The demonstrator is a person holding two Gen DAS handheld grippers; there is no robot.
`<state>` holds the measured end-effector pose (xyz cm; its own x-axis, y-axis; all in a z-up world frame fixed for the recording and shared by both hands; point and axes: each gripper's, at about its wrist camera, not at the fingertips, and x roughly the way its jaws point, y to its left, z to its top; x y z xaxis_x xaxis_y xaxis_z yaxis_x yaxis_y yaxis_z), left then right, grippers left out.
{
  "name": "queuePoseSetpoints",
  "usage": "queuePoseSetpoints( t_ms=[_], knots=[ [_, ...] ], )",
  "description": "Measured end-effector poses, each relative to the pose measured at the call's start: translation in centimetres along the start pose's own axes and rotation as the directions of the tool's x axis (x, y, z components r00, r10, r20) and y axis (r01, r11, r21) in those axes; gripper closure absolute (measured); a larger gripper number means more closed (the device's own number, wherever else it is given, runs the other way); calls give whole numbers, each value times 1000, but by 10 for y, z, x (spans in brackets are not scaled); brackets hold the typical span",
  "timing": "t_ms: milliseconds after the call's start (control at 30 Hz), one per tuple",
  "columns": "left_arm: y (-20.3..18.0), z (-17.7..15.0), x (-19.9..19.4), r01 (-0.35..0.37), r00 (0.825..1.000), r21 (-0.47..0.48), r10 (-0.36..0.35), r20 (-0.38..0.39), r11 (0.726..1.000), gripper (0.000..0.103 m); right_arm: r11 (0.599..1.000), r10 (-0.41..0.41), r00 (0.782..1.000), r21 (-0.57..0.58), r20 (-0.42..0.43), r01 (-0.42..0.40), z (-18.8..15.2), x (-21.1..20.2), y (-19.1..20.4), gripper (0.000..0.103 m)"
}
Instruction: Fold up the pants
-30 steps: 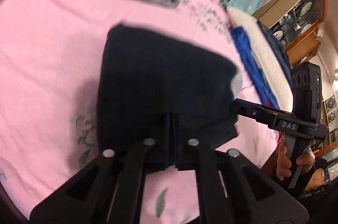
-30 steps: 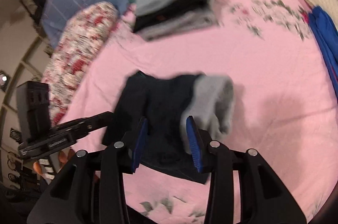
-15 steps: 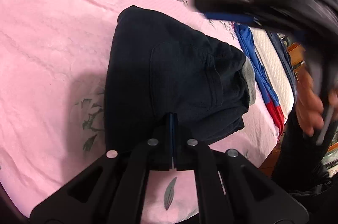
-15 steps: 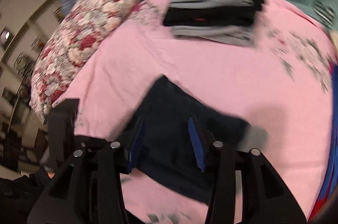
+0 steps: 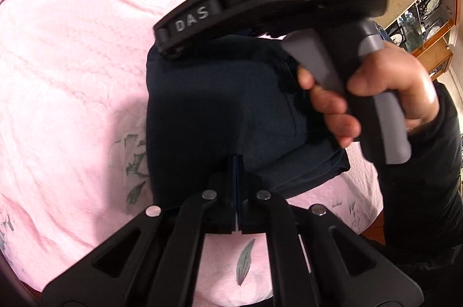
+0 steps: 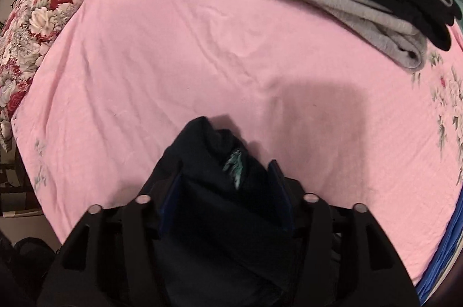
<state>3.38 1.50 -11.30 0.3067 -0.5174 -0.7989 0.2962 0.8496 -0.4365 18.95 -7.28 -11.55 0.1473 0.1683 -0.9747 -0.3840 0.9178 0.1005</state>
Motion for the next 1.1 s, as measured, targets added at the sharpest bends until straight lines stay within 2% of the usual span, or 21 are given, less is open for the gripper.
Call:
queuePoseSetpoints(
  t_ms=[100,133,167,233,267,333,367,400,433,500,533,600,667,767,867,967,1100],
  knots=[
    [-1,1,-4,13,1000,5,-13,0,1000,100,999,32,999,24,-7,-32,5,10,0,36],
    [1,2,-11,28,1000,4,-28,5,1000,92,999,27,1000,23,-1,-27,5,10,3,36],
    [6,4,-21,32,999,-5,-32,31,999,66,1000,19,1000,14,6,-19,6,7,6,36],
    [15,8,-49,0,992,-36,4,128,999,30,1000,26,999,14,44,-26,3,-14,6,36],
    [22,11,-68,-29,981,-57,40,192,998,28,998,46,996,26,76,-48,1,-30,3,36],
    [31,15,-83,-48,975,-74,63,214,996,28,994,89,981,43,172,-98,-8,-70,-7,34],
    [39,18,-87,-54,974,-98,74,215,994,28,993,94,966,51,243,-109,-17,-97,-15,34],
    [45,18,-88,-53,975,-120,77,208,991,28,992,85,953,61,291,-107,-28,-116,-22,32],
    [51,18,-85,-45,978,-138,71,194,989,28,992,64,940,79,336,-95,-44,-135,-31,24],
    [64,19,-70,5,989,-181,21,145,983,28,990,30,931,120,364,-78,-72,-152,-51,15],
    [68,19,-61,32,993,-193,-10,116,981,28,986,15,929,148,371,-75,-88,-154,-60,14],
    [66,21,-47,66,996,-198,-52,77,978,28,968,1,931,233,365,-92,-121,-149,-83,14],
    [65,26,-29,104,995,-205,-100,27,973,28,934,7,939,334,344,-130,-156,-139,-113,14],
    [62,32,-4,126,990,-225,-138,-39,966,28,872,64,945,443,321,-209,-195,-118,-136,14],
    [62,38,13,150,982,-240,-173,-79,959,28,803,220,917,472,332,-363,-207,-98,-137,14],
    [61,42,21,166,975,-247,-196,-105,955,28,800,245,919,471,308,-371,-203,-87,-130,14],
    [57,49,26,173,973,-243,-203,-108,955,28,775,321,902,467,289,-425,-197,-72,-123,14]
  ],
)
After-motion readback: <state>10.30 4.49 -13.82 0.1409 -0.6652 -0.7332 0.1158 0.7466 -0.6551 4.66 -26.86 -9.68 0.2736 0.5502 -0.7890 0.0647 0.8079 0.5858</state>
